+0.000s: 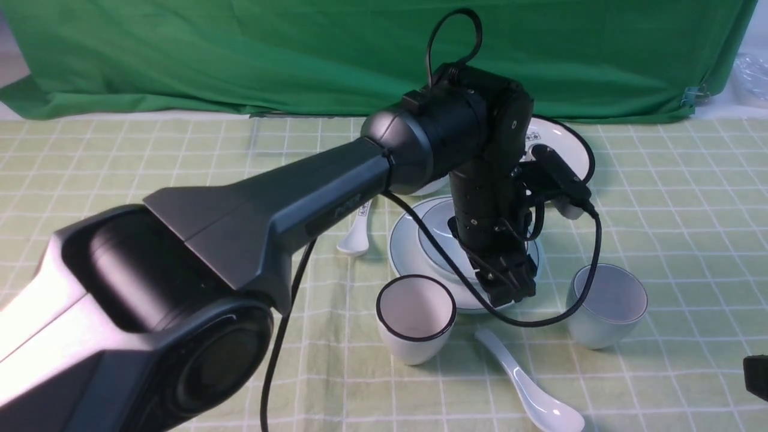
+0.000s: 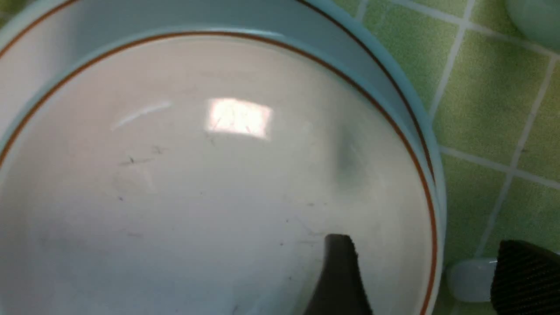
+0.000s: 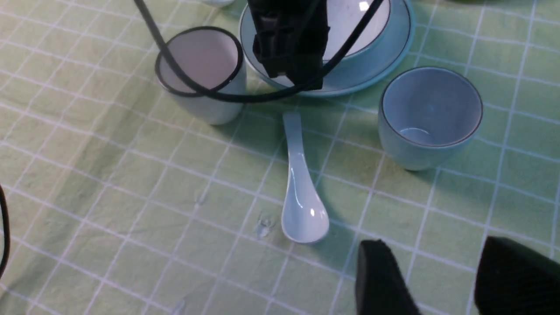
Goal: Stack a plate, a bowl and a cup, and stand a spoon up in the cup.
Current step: Use the left arm to put the blue rice bowl into the blue large plate in the middle, then use the right arm to grab a blue teacup, then use the right arm to put the blue teacup into the blue rice bowl in the middle
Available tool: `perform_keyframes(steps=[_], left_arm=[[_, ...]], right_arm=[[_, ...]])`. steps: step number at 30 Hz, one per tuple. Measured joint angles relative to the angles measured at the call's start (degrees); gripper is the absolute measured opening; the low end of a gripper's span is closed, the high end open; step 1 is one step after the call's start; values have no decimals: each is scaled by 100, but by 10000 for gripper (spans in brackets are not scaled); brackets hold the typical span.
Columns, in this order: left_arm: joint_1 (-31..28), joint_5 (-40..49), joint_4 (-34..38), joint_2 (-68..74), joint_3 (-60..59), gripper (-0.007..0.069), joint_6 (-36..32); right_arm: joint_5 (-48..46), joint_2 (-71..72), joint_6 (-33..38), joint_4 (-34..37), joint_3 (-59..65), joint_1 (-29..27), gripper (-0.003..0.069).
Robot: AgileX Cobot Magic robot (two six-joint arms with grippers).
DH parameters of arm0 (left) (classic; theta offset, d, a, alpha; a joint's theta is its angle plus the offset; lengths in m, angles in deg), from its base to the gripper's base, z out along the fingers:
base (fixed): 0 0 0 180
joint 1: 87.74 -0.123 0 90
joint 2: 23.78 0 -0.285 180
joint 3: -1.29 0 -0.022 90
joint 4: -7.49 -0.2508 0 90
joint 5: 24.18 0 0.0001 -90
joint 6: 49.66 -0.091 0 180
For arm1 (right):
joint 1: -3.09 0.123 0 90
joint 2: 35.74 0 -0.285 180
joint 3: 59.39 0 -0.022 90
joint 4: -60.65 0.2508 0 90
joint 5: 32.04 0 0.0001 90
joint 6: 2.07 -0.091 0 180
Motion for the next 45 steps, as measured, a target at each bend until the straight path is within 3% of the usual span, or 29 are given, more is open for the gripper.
perform_keyframes(steps=[3, 5, 9, 11, 17, 20, 24, 26, 30, 34, 35, 36, 37, 45], left_arm=[[0, 6, 5, -152, 0, 395, 210], [0, 6, 5, -340, 0, 313, 385], [0, -13, -87, -1112, -56, 71, 915], [0, -47, -178, -1736, -285, 23, 1094], [0, -69, -408, -3739, -1699, 1, 1376], [0, -499, -419, -5324, -3438, 1, 1539], [0, -1258, -419, -6415, -4813, 1, 1756], [0, -1593, -419, -6893, -5466, 1, 1859], [0, -2179, -419, -7727, -6645, 1, 2090], [0, -2255, -419, -8175, -7191, 1, 2311], [0, -2255, -419, -8184, -7203, 1, 2311], [0, -2240, -414, -8224, -7257, 1, 2374], [0, -2211, -407, -8238, -7270, 1, 2394], [0, -2173, -390, -8245, -7270, 1, 2412]], right_arm=[[-1, -238, 11, 0, -77, 0, 334], [-15, -426, 33, -6, -163, 0, 319], [-162, -1128, 229, -11, -585, 0, 279], [-244, -1691, 280, -23, -862, 59, 267], [-330, -3161, 114, -377, -1574, 703, 274], [-391, -4172, -470, -1247, -2144, 1312, 378], [-352, -4955, -617, -1653, -2474, 1553, 472], [-328, -5257, -650, -1724, -2580, 1575, 481], [-264, -5963, -708, -1888, -2744, 1598, 419], [-221, -6393, -713, -1923, -2772, 1598, 230], [-221, -6402, -713, -1923, -2772, 1598, 219], [-221, -6402, -713, -1939, -2779, 1598, 139], [-241, -6356, -722, -2009, -2821, 1598, 102], [-824, -5937, -872, -1959, -3892, 1782, 87]])
